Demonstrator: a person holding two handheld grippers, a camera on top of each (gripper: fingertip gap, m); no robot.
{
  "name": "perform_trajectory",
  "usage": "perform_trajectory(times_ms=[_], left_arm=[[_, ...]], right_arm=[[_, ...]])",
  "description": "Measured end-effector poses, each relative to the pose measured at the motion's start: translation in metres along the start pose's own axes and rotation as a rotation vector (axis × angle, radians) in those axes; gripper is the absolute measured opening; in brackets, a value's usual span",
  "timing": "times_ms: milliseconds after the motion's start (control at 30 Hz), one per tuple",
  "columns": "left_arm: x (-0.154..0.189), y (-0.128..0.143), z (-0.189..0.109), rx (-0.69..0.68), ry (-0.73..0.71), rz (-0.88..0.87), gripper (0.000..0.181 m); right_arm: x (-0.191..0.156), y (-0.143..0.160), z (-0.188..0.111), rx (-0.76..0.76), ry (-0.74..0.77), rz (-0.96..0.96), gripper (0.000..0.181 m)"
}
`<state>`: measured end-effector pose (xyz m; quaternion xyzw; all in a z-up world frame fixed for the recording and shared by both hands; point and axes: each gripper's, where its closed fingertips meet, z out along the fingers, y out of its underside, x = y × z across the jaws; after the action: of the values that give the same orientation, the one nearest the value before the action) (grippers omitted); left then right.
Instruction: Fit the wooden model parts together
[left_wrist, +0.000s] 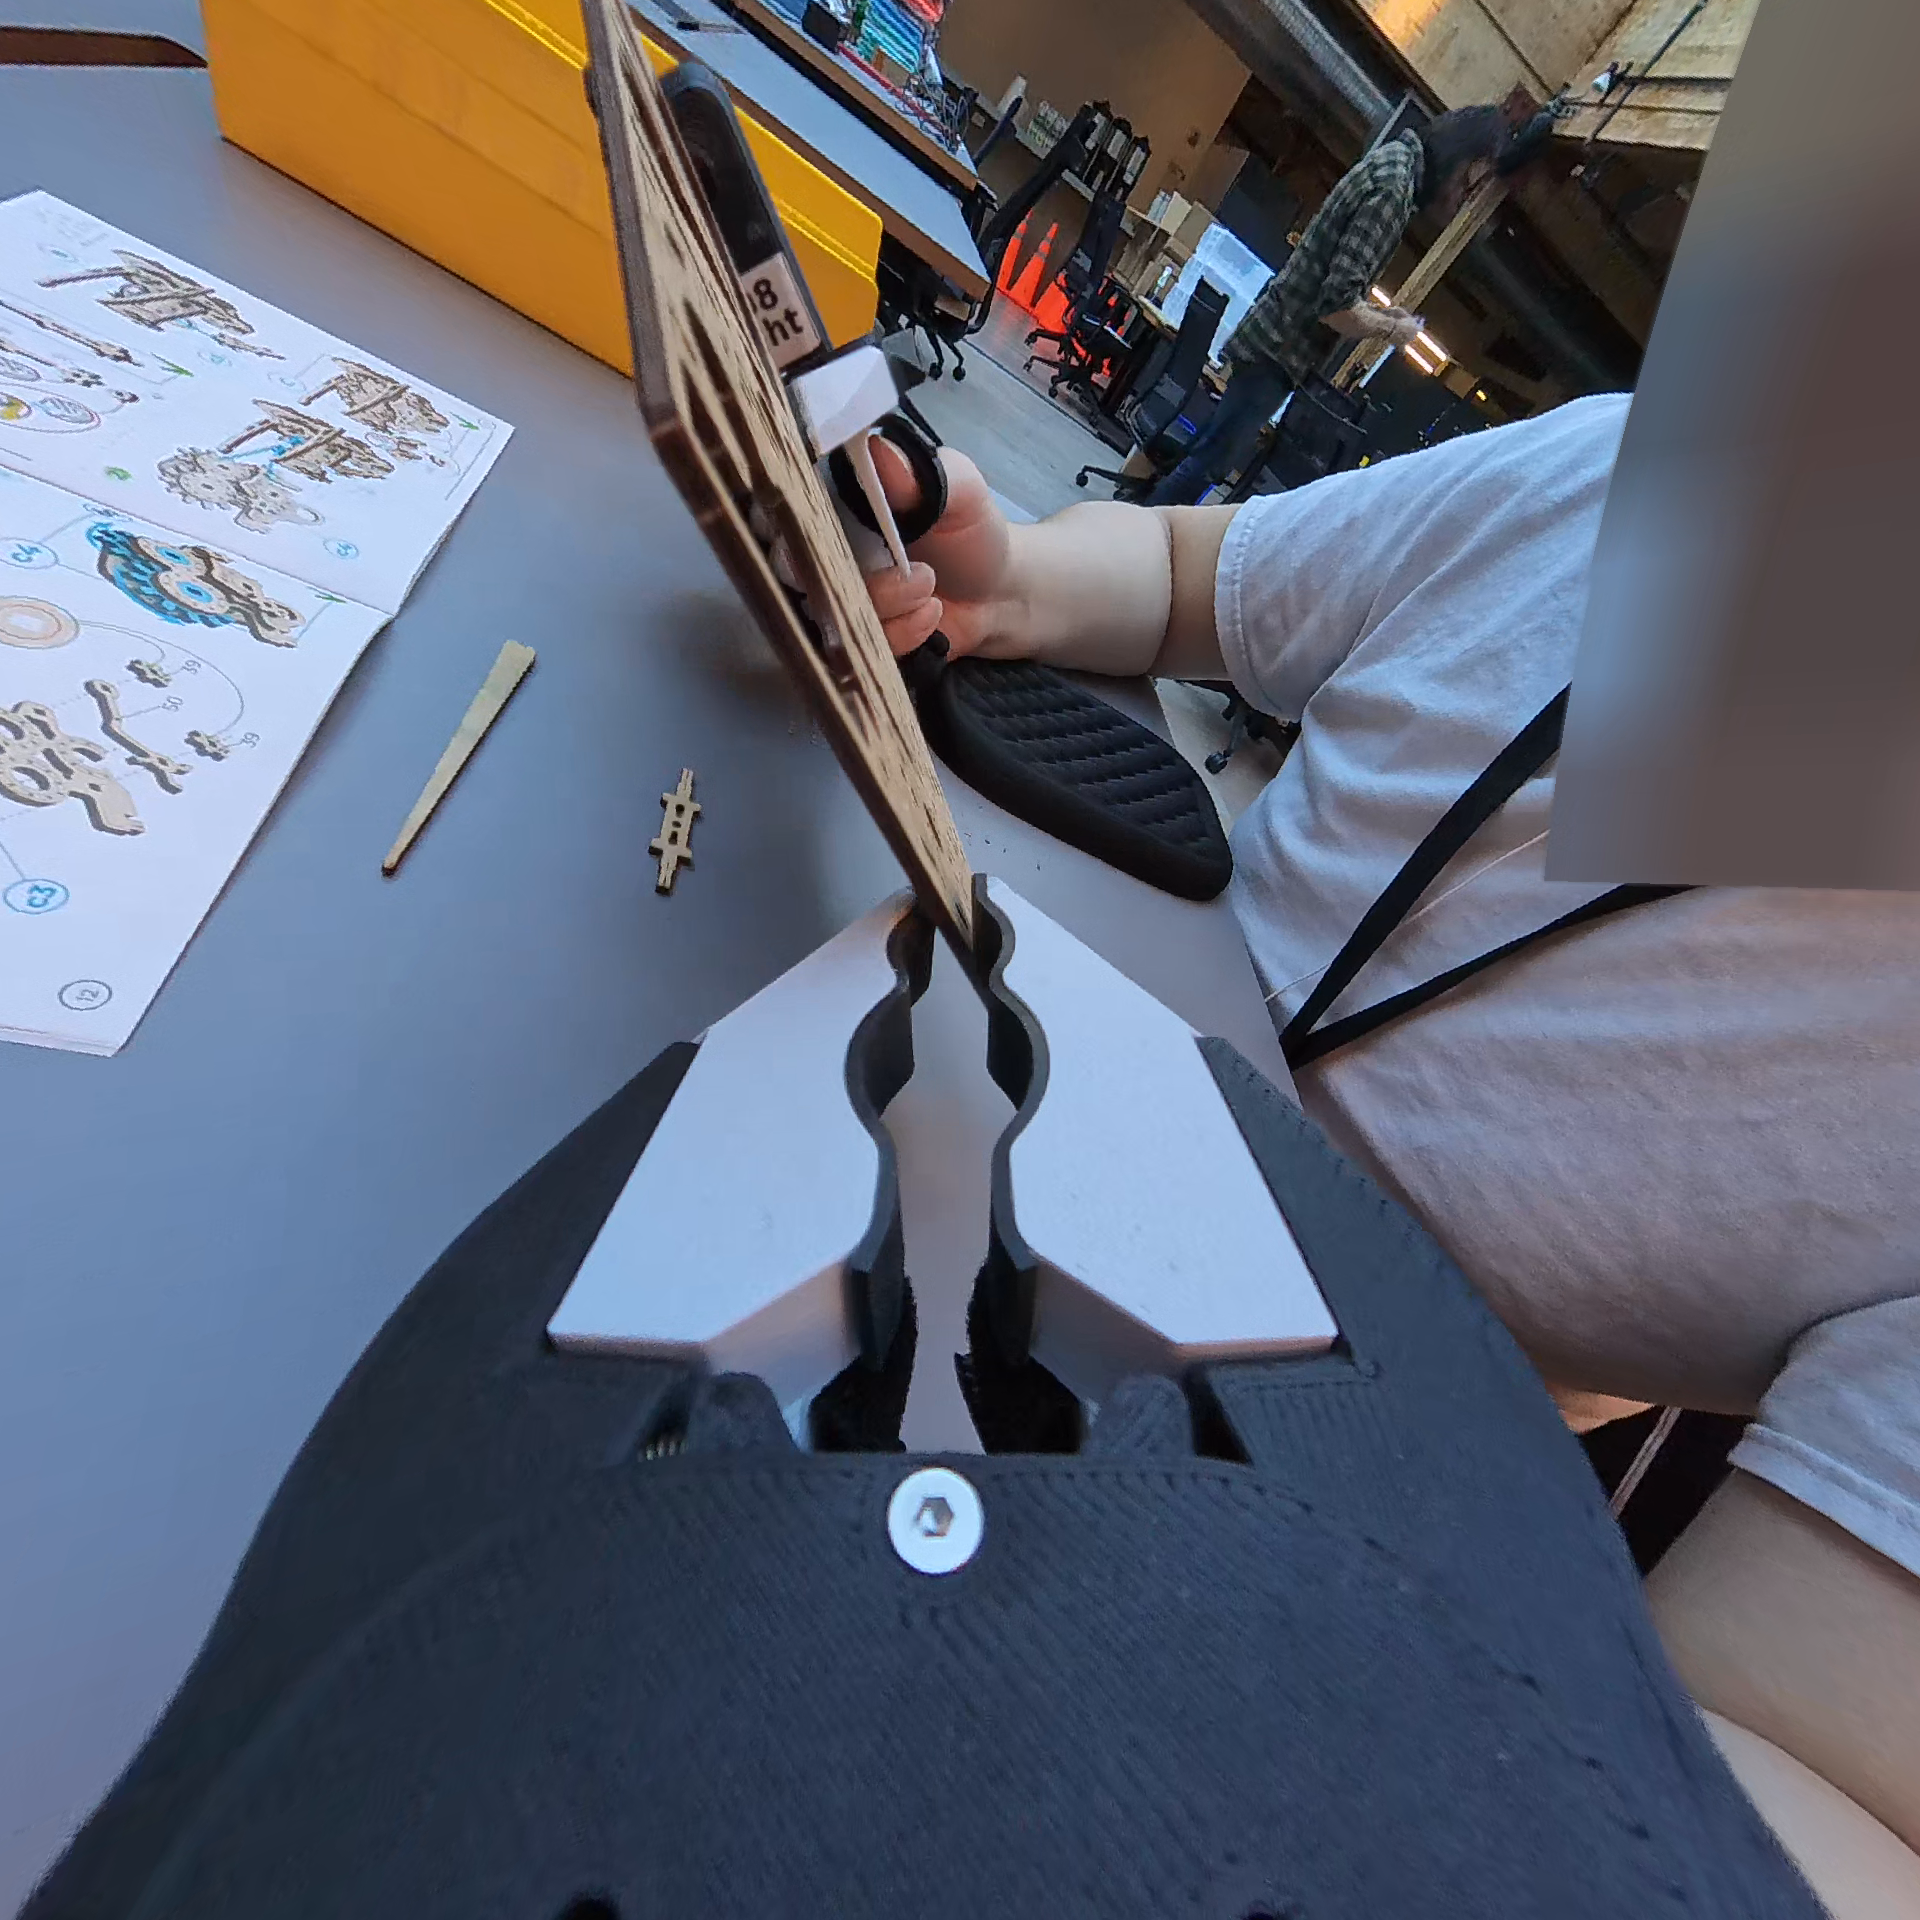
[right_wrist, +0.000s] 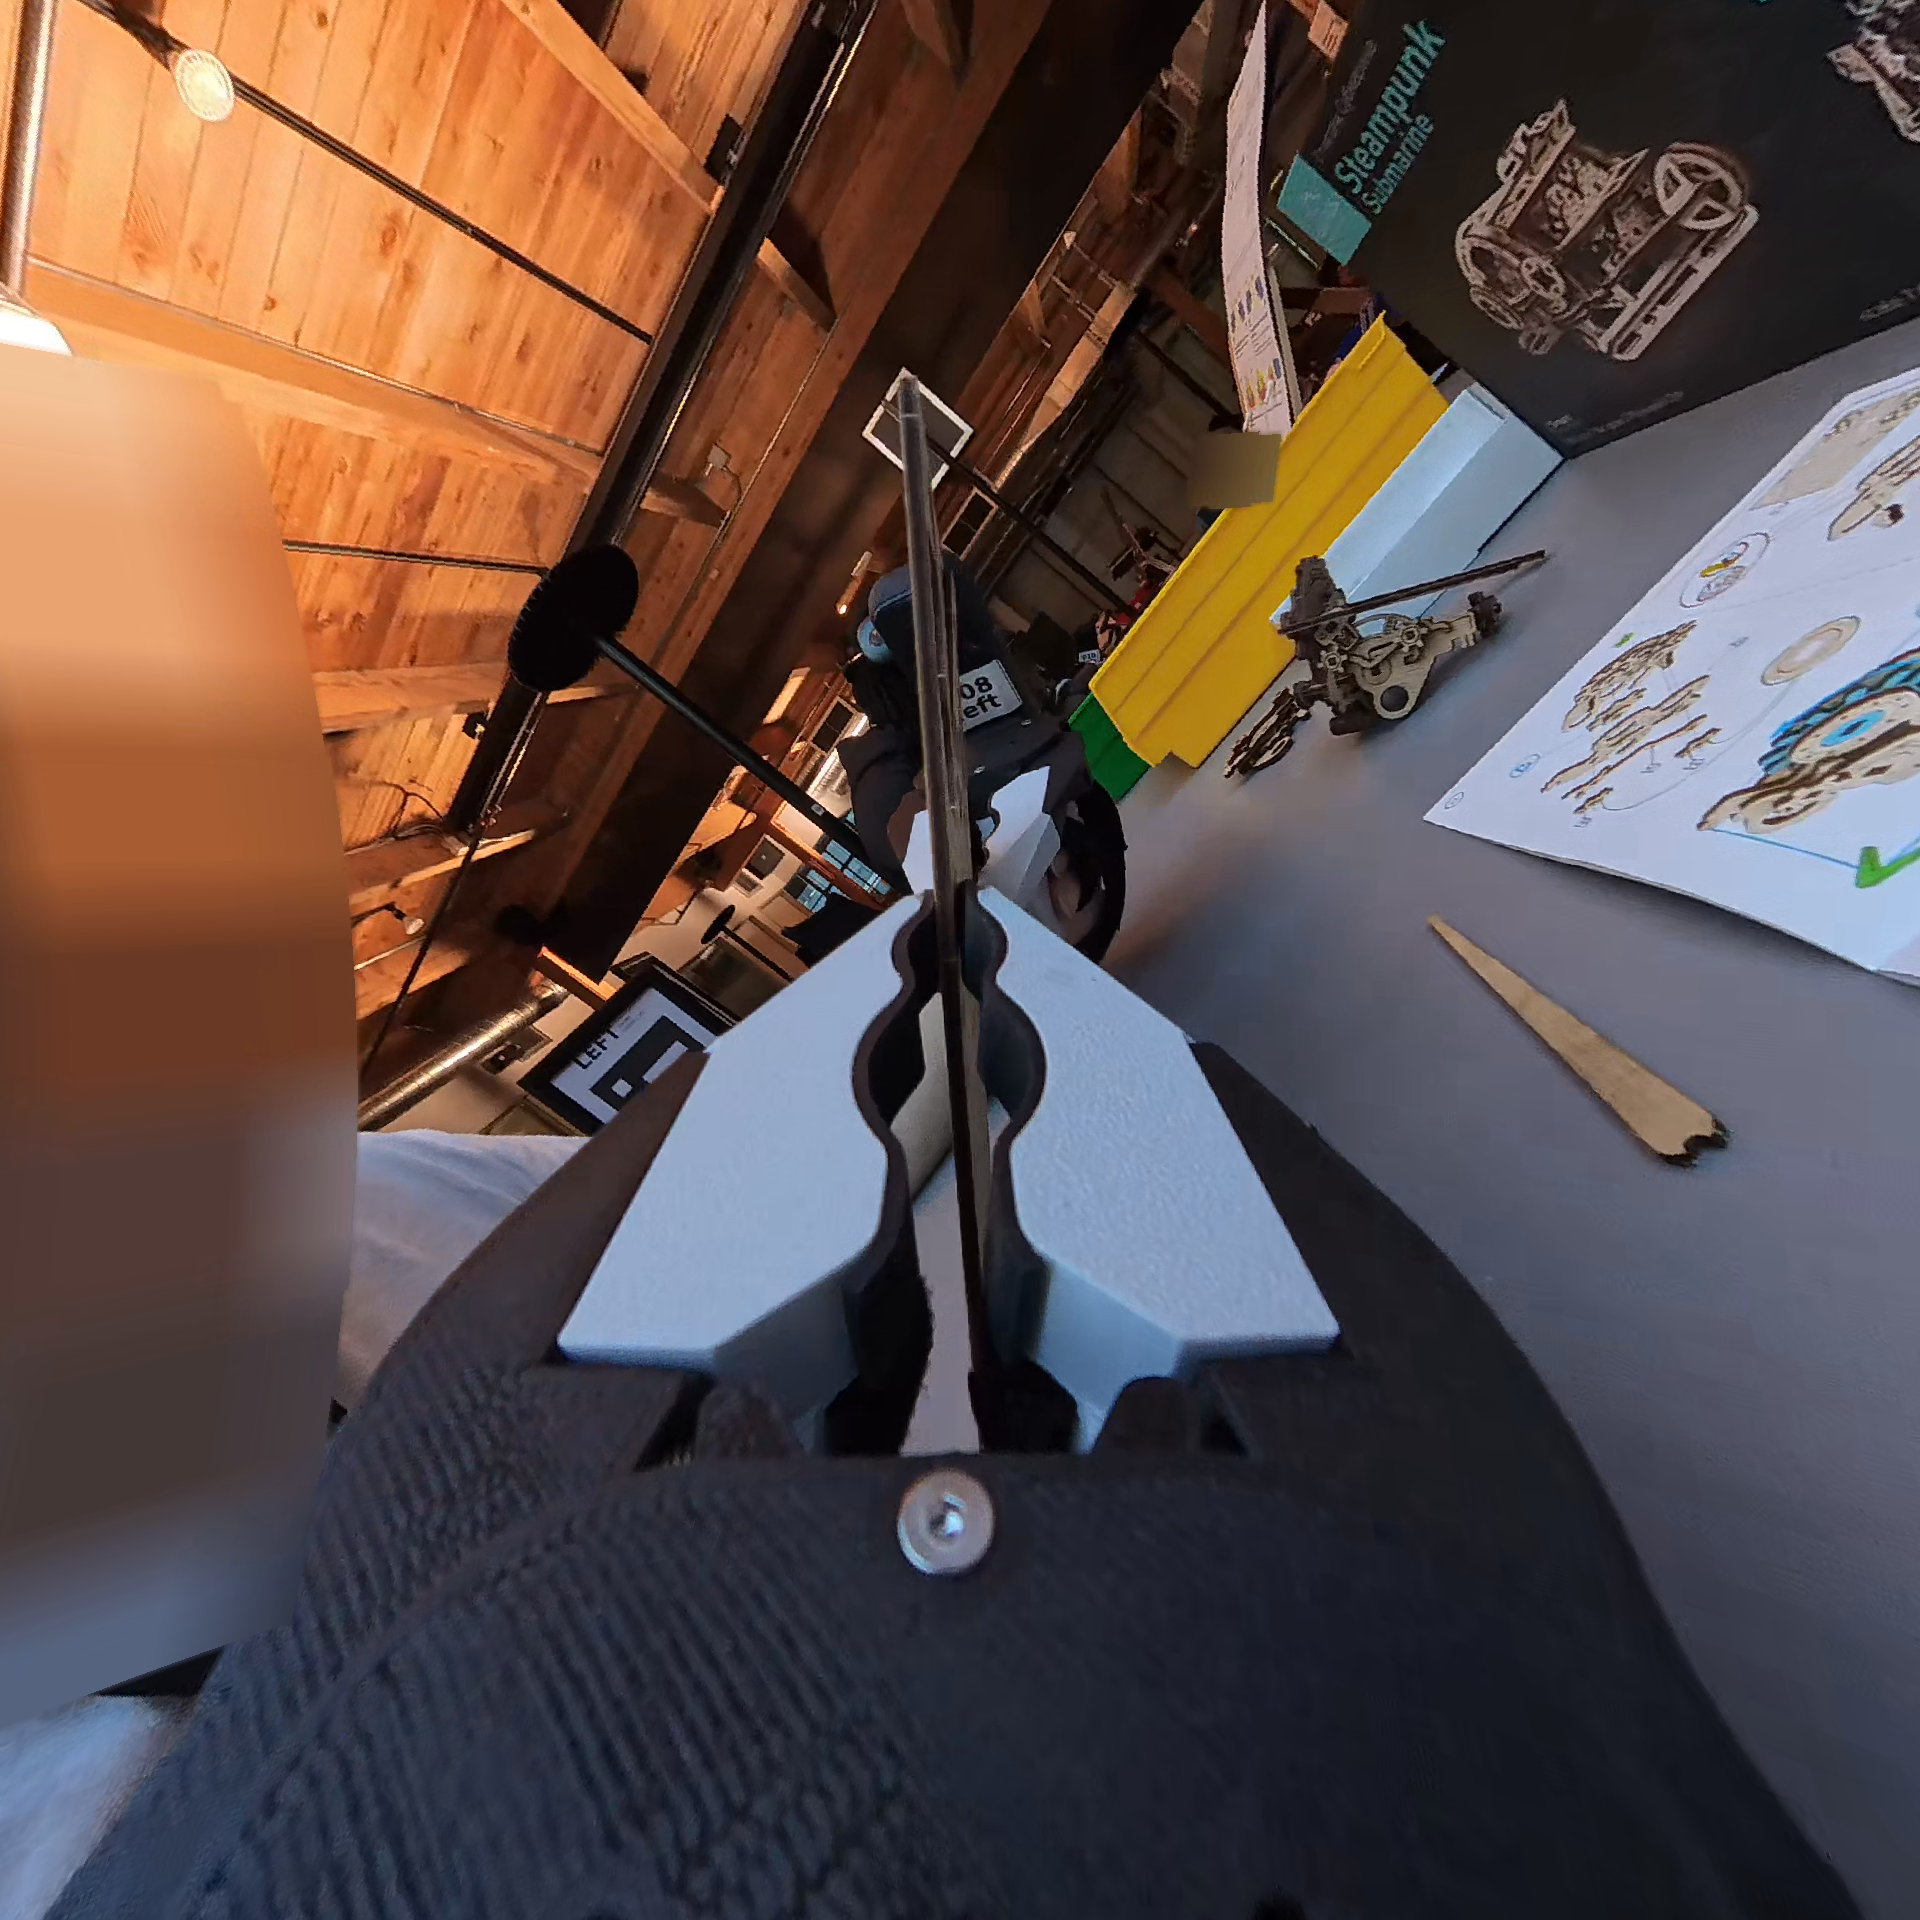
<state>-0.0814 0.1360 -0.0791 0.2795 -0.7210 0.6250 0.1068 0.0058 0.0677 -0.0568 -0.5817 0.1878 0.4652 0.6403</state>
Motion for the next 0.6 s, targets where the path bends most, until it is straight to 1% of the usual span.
perform_trajectory(times_ms=[600], left_arm=[[0.0002, -0.0097, -0.0051, 0.061, 0.01, -0.02, 0.004]], right_arm=[[0.0022, -0.0044, -0.0024, 0.042, -0.032, 0.08, 0.0]])
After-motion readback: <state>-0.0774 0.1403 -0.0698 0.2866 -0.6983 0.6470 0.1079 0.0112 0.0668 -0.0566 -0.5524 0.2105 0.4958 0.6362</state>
